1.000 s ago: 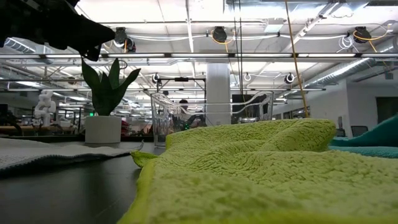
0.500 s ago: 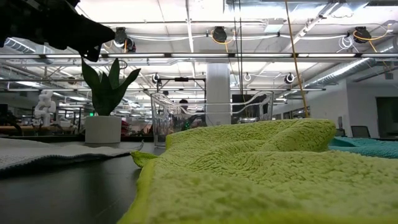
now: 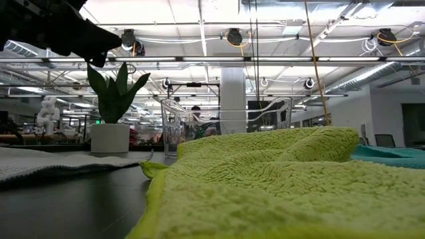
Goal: Fold microfiber towels
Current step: Fold the blue towel
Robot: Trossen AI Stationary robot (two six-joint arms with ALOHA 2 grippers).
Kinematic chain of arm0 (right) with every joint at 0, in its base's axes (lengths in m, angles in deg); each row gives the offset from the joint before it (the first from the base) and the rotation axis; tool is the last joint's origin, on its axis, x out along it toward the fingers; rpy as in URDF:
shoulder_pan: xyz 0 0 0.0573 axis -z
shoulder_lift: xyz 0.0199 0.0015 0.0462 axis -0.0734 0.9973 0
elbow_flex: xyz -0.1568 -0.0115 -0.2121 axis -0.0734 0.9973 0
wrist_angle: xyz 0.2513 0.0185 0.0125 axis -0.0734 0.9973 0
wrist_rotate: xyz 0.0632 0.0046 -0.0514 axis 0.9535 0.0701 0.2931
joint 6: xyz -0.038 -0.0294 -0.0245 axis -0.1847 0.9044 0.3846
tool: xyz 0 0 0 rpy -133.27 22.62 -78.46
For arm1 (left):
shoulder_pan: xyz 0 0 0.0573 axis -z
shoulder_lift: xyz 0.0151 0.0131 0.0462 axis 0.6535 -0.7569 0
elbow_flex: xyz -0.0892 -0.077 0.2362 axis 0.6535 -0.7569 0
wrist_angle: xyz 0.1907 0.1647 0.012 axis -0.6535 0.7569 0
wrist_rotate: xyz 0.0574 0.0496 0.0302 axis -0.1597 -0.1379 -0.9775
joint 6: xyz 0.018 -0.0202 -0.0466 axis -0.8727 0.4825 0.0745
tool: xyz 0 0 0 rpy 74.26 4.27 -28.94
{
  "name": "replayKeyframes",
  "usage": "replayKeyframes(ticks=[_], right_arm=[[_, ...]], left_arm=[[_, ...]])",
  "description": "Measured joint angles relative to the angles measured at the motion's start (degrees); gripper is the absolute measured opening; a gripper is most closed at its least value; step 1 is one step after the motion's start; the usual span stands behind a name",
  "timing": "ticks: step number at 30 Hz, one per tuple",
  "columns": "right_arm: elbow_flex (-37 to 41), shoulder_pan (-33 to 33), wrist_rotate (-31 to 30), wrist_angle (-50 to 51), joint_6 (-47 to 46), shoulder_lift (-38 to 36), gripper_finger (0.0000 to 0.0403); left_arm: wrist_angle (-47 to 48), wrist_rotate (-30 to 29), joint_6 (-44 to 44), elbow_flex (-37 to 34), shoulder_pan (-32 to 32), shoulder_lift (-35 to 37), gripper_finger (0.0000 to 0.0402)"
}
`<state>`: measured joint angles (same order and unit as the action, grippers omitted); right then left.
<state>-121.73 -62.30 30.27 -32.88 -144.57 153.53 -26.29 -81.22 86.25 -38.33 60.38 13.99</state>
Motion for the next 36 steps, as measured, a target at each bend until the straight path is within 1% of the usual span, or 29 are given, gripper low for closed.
replayKeyframes(ticks=[3, 6, 11, 15, 19, 25, 29, 32, 36], right_arm=[[-2.67, -0.29, 4.61, 7.82, -1.22, -0.04, 0.0], [-4.84, -1.08, 6.07, 12.96, -4.16, -0.04, 0.0], [-5.44, -1.66, 6.08, 12.77, -4.93, -0.04, 0.0003], [-5.44, -1.59, 5.99, 10.11, -3.4, -0.04, 0.0023], [-5.46, -1.59, 6.05, 8.65, -3.3, -0.04, 0.0063], [-5.48, -2.4, 6.21, 9.47, -3.48, -0.23, 0.016], [-5.48, -3.5, 4.72, 9.71, -4.88, -1.17, 0.021], [-5.48, -4.45, 3.02, 9.74, -5.11, -1.78, 0.0231], [-5.5, -4.83, 2.85, 10.15, -5.6, -1.84, 0.0236]], left_arm=[[0.04, 0.01, 0.02, 0.0, 0.0, 0.0, 0.0037], [0.09, 0.0, 0.21, 0.0, 0.0, 0.0, 0.0037], [0.11, 0.01, 0.23, 0.0, 0.0, 0.0, 0.0037], [0.12, 0.01, 0.01, 0.0, 0.0, 0.0, 0.0037], [0.11, 0.03, 0.01, 0.0, 0.0, 0.0, 0.0037], [0.4, -0.02, -1.02, 0.0, 0.0, 0.0, 0.0037], [3.53, -0.04, -3.3, 0.0, 0.02, 0.02, 0.0037], [5.82, -0.06, -3.41, 0.0, 0.01, 0.0, 0.0037], [7.24, -0.07, -3.02, 0.0, 0.02, 0.0, 0.0037]])
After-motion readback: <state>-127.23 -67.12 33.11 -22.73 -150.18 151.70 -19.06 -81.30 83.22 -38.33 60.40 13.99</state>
